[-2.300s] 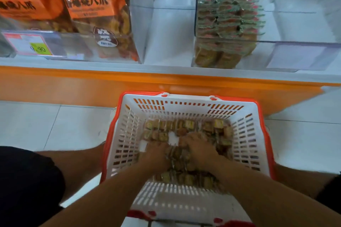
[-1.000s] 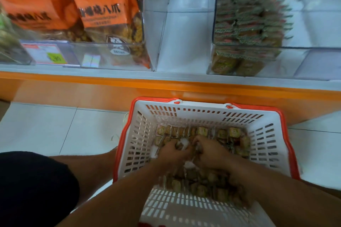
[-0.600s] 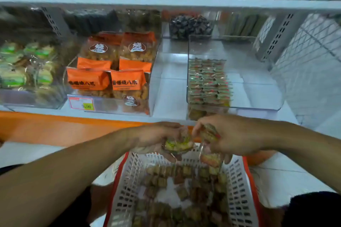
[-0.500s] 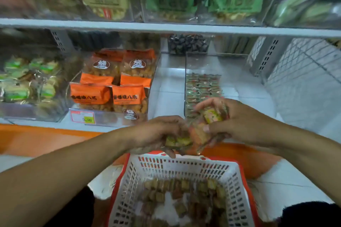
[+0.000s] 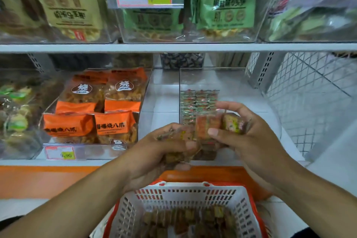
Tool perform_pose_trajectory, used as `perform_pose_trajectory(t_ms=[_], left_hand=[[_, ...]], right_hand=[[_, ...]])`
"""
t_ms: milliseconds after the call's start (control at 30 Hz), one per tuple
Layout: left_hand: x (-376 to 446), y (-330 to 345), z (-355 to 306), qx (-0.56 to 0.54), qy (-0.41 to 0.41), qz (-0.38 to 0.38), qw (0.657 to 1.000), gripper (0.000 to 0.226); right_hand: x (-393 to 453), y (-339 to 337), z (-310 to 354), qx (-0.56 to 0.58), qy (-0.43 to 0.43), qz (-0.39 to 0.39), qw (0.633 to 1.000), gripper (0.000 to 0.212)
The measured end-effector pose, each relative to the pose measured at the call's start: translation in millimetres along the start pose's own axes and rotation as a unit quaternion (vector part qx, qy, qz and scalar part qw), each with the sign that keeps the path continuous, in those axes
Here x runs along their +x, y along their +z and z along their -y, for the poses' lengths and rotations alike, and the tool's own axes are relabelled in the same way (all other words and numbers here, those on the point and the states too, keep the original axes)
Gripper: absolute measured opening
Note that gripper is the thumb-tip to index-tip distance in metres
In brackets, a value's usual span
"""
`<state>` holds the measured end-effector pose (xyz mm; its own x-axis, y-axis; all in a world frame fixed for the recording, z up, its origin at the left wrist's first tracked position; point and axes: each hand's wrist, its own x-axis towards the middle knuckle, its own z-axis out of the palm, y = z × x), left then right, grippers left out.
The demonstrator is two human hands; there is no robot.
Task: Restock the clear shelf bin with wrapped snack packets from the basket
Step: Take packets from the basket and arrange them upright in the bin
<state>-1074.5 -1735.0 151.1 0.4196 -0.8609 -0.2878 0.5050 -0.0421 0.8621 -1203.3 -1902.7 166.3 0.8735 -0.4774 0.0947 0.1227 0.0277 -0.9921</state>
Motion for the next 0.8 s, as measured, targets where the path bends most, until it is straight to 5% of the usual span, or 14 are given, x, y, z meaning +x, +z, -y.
perform_pose_trajectory(t_ms=[167,300,567,733,800], left_hand=[[-6.3,4.8,-1.6,-0.097,-0.076,0.09,0.988,0.044],[-9.2,4.7,-0.9,-0.13,-0.072,0.113,0.982,0.054],[-7.1,1.0,4.5,0.002,-0.043,0.064,0.997,0.033],[-4.9,2.2,10.1,0.078,-0.029,0.05,0.995,0.07],[-3.6,1.0,13.7,0.091,-0.029,0.04,0.995,0.064]], right_hand=[[-12.3,6.0,-0.3,-0.236,-0.221,0.011,0.946,0.05],[-15.7,8.2,-6.9,-0.282,-0.226,0.036,0.932,0.038],[-7.6,2.4,-0.2,-0.313,-0.171,0.175,0.918,0.043],[-6.8,-0.1,3.3,-0.29,-0.118,0.246,0.917,0.044],[-4.4,-1.9,3.9,-0.278,-0.096,0.275,0.916,0.045]])
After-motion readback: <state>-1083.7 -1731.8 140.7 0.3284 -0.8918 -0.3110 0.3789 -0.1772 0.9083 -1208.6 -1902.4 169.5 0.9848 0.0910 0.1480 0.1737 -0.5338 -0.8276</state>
